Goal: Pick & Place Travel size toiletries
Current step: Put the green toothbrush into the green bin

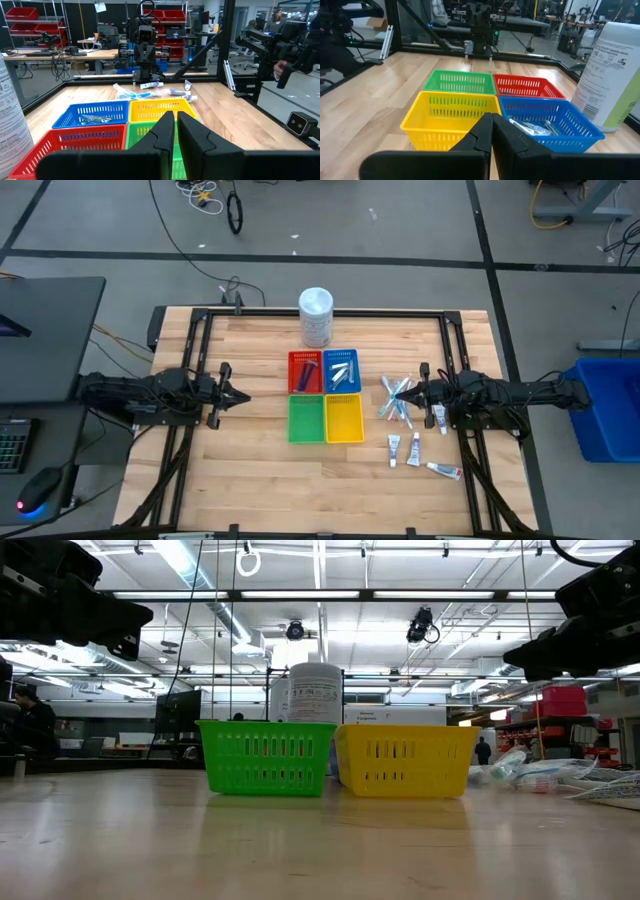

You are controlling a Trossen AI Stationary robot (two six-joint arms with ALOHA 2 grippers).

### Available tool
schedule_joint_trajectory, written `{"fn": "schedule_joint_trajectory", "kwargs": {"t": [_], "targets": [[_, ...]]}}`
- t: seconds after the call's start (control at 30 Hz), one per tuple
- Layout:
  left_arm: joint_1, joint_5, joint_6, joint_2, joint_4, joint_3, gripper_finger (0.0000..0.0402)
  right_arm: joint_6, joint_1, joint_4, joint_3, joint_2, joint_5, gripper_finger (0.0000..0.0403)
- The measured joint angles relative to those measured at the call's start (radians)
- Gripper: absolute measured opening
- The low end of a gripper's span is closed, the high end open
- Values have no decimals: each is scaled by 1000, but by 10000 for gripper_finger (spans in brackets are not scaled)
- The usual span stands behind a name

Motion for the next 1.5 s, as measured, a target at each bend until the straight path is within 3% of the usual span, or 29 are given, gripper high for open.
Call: {"fn": "schedule_joint_trajectory", "kwargs": {"t": [0.87, 1.5], "targets": [[0, 0, 0, 0, 0, 0, 27, 80, 1, 41, 7, 3, 10, 12], [0, 0, 0, 0, 0, 0, 27, 106, 1, 22, 277, 101, 35, 11]]}}
